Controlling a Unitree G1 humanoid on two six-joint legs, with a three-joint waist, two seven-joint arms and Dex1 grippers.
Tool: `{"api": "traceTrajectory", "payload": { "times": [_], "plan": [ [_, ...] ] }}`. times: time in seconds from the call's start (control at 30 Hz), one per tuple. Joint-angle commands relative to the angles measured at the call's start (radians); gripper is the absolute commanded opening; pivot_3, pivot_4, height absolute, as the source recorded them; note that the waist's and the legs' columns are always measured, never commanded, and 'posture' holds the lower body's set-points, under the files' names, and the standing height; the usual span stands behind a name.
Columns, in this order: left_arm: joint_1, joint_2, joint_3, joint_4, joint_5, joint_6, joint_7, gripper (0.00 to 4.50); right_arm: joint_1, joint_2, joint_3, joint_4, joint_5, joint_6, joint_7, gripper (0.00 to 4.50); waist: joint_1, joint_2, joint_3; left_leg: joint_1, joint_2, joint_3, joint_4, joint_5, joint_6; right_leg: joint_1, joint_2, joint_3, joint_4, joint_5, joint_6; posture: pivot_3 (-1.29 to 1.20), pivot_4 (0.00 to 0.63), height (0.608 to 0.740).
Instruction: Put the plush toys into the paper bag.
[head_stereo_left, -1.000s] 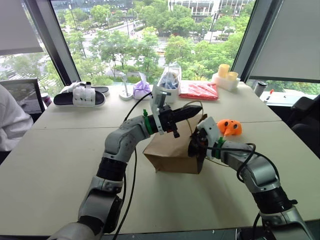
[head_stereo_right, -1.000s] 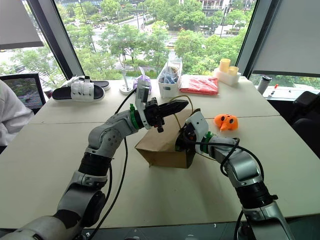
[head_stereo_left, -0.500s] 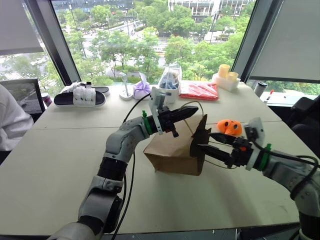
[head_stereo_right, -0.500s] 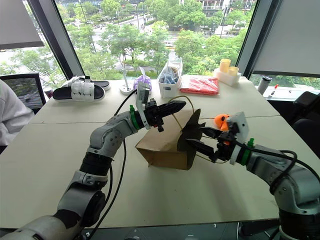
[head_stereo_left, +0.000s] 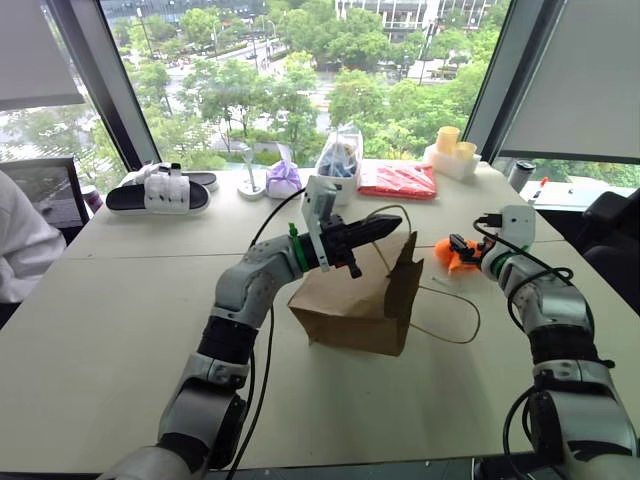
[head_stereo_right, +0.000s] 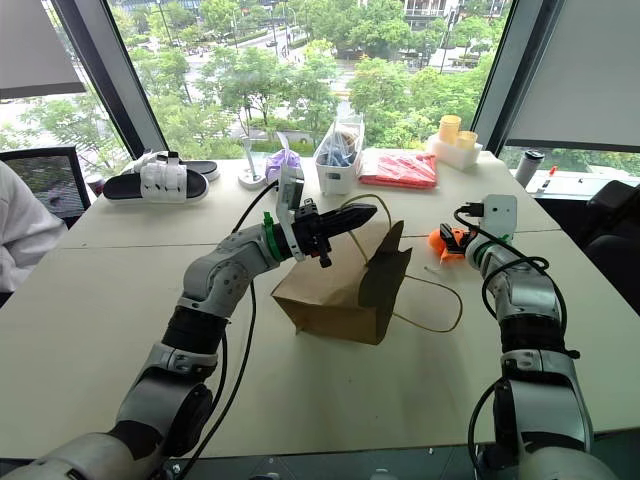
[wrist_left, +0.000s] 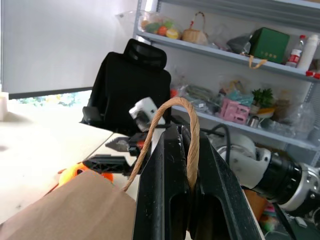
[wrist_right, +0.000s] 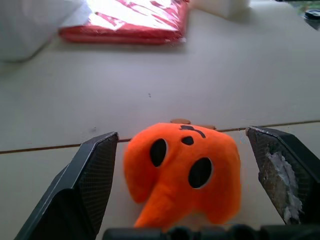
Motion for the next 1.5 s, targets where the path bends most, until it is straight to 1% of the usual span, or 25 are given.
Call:
{"api": "traceTrajectory", "payload": {
  "times": [0.03, 0.13, 0.17, 0.2, 0.23, 0.37, 0.4, 0.5, 0.6, 0.67, 0.73, 0.8, 0.9, 0.97, 1.07, 1.2, 1.3, 1.4, 1.5],
  "plan": [
    [-0.001, 0.003, 0.008, -0.049, -0.002, -0.007, 0.011, 0.0, -0.086, 0.013, 0.047, 0.186, -0.087, -0.08, -0.009, 4.39, -0.002, 0.0, 0.0, 0.0, 0.0, 0.0, -0.001, 0.0, 0.0, 0.0, 0.0, 0.0, 0.0, 0.0, 0.0, 0.0, 0.15, 0.74],
    [0.011, 0.012, 0.016, -0.056, -0.001, -0.01, 0.022, 0.0, -0.108, 0.023, 0.045, 0.287, -0.102, -0.104, -0.005, 3.58, -0.005, 0.0, 0.0, 0.001, 0.0, 0.0, -0.002, 0.0, 0.0, 0.0, 0.0, 0.0, -0.001, 0.0, 0.0, 0.0, 0.15, 0.74],
    [0.014, 0.013, 0.017, -0.056, -0.001, -0.012, 0.025, 0.0, -0.114, 0.024, 0.037, 0.305, -0.1, -0.11, -0.006, 3.04, -0.005, 0.0, 0.0, 0.001, 0.0, 0.0, -0.002, 0.0, 0.0, 0.0, 0.0, 0.0, -0.001, 0.0, 0.0, 0.0, 0.15, 0.74],
    [0.016, 0.014, 0.017, -0.056, -0.001, -0.013, 0.025, 0.0, -0.121, 0.025, 0.031, 0.32, -0.098, -0.112, -0.004, 2.62, -0.005, 0.0, 0.0, 0.001, 0.0, 0.0, -0.002, 0.0, 0.0, 0.0, 0.0, 0.0, -0.001, 0.0, 0.0, 0.0, 0.15, 0.74],
    [0.016, 0.013, 0.015, -0.055, -0.001, -0.014, 0.026, 0.0, -0.127, 0.025, 0.026, 0.334, -0.096, -0.115, -0.002, 2.04, -0.005, 0.0, 0.0, 0.001, 0.0, 0.0, -0.002, 0.0, -0.001, 0.0, 0.0, 0.0, -0.001, 0.0, 0.0, 0.0, 0.15, 0.74],
    [0.022, 0.007, 0.008, -0.064, -0.004, -0.016, 0.031, 0.0, -0.133, 0.029, 0.004, 0.373, -0.087, -0.123, 0.003, 0.17, -0.006, 0.0, 0.0, 0.002, 0.0, 0.0, -0.001, 0.001, -0.001, 0.002, 0.0, 0.0, -0.001, 0.0, 0.0, 0.0, 0.15, 0.74],
    [0.02, 0.004, 0.008, -0.062, -0.003, -0.018, 0.032, 0.0, -0.133, 0.028, -0.005, 0.376, -0.083, -0.131, 0.004, 0.03, -0.005, 0.0, 0.0, 0.002, 0.0, 0.0, -0.001, 0.001, -0.001, 0.002, 0.0, 0.0, -0.001, 0.0, 0.0, 0.0, 0.15, 0.74],
    [0.014, 0.0, 0.009, -0.053, -0.001, -0.023, 0.032, 0.0, -0.13, 0.023, -0.037, 0.362, -0.06, -0.166, 0.022, 0.03, -0.005, 0.0, 0.0, 0.002, 0.0, 0.0, 0.001, 0.0, -0.001, 0.003, 0.0, 0.0, -0.001, 0.0, 0.0, 0.0, 0.15, 0.74],
    [0.009, -0.003, 0.01, -0.05, -0.002, -0.025, 0.034, 0.0, -0.118, 0.013, -0.101, 0.264, 0.005, -0.225, 0.073, 0.03, -0.006, 0.0, 0.0, 0.002, 0.0, 0.0, 0.001, 0.0, -0.001, 0.003, 0.0, 0.0, 0.0, 0.0, 0.0, 0.0, 0.15, 0.74],
    [0.009, -0.003, 0.011, -0.05, -0.004, -0.024, 0.034, 0.0, -0.093, 0.002, -0.133, 0.158, 0.045, -0.202, 0.103, 0.03, -0.006, 0.0, 0.0, 0.002, 0.0, 0.0, 0.0, 0.0, -0.001, 0.002, 0.0, 0.0, 0.0, 0.0, 0.0, 0.0, 0.15, 0.74],
    [0.009, -0.004, 0.012, -0.051, -0.006, -0.023, 0.034, 0.0, -0.044, -0.01, -0.162, -0.007, 0.096, -0.128, 0.145, 0.03, -0.006, 0.0, 0.0, 0.001, 0.0, 0.0, 0.0, 0.0, -0.001, 0.002, 0.0, 0.0, 0.0, 0.0, 0.0, 0.0, 0.15, 0.74],
    [0.005, -0.005, 0.015, -0.05, -0.011, -0.019, 0.033, 0.0, 0.023, -0.026, -0.188, -0.2, 0.163, -0.004, 0.178, 0.03, -0.004, 0.0, 0.0, 0.001, 0.0, -0.001, 0.0, 0.0, -0.001, 0.002, 0.0, 0.0, 0.0, 0.0, 0.0, 0.0, 0.15, 0.74],
    [-0.001, -0.005, 0.02, -0.041, -0.021, -0.01, 0.029, 0.0, 0.125, -0.063, -0.222, -0.474, 0.3, 0.234, 0.232, 0.03, 0.001, 0.0, 0.0, 0.001, 0.0, -0.001, 0.0, 0.0, 0.0, 0.002, 0.0, -0.001, 0.0, 0.0, 0.0, 0.0, 0.15, 0.74],
    [-0.007, -0.007, 0.026, -0.03, -0.028, -0.007, 0.025, 0.0, 0.198, -0.111, -0.25, -0.653, 0.427, 0.426, 0.278, 0.03, 0.002, 0.0, 0.0, 0.001, 0.0, -0.001, 0.001, -0.001, 0.002, 0.002, 0.0, -0.001, 0.0, 0.0, 0.0, 0.0, 0.15, 0.74],
    [-0.013, -0.013, 0.036, -0.018, -0.038, -0.002, 0.021, 0.0, 0.282, -0.181, -0.285, -0.831, 0.554, 0.624, 0.307, 0.03, 0.004, 0.0, 0.0, 0.001, 0.0, -0.002, 0.001, -0.003, 0.004, 0.003, 0.0, -0.001, 0.0, 0.0, 0.0, 0.0, 0.15, 0.74],
    [-0.021, -0.023, 0.046, -0.009, -0.054, 0.009, 0.018, 0.0, 0.369, -0.252, -0.313, -0.985, 0.682, 0.775, 0.352, 0.03, 0.001, 0.0, 0.0, 0.001, 0.0, -0.001, 0.002, -0.004, 0.006, 0.003, 0.0, -0.001, 0.0, 0.0, 0.0, 0.0, 0.15, 0.74],
    [-0.025, -0.028, 0.047, -0.004, -0.057, 0.013, 0.014, 0.0, 0.438, -0.291, -0.312, -1.076, 0.751, 0.818, 0.413, 0.03, 0.003, 0.0, 0.0, 0.001, 0.0, -0.002, 0.002, -0.004, 0.006, 0.004, 0.0, -0.001, 0.0, 0.0, 0.0, 0.0, 0.15, 0.74],
    [-0.028, -0.03, 0.048, -0.002, -0.062, 0.017, 0.011, 0.0, 0.471, -0.313, -0.297, -1.114, 0.772, 0.83, 0.436, 0.03, 0.004, 0.0, 0.0, 0.001, 0.0, -0.001, 0.004, -0.004, 0.007, 0.004, 0.0, -0.001, 0.0, 0.0, 0.0, 0.0, 0.15, 0.74],
    [-0.027, -0.033, 0.046, -0.006, -0.067, 0.021, 0.01, 0.0, 0.482, -0.332, -0.253, -1.129, 0.76, 0.824, 0.454, 0.03, 0.005, 0.0, 0.0, 0.001, 0.0, -0.001, 0.005, -0.004, 0.007, 0.005, 0.0, -0.002, 0.0, 0.0, 0.0, 0.0, 0.15, 0.74]
  ]
}}
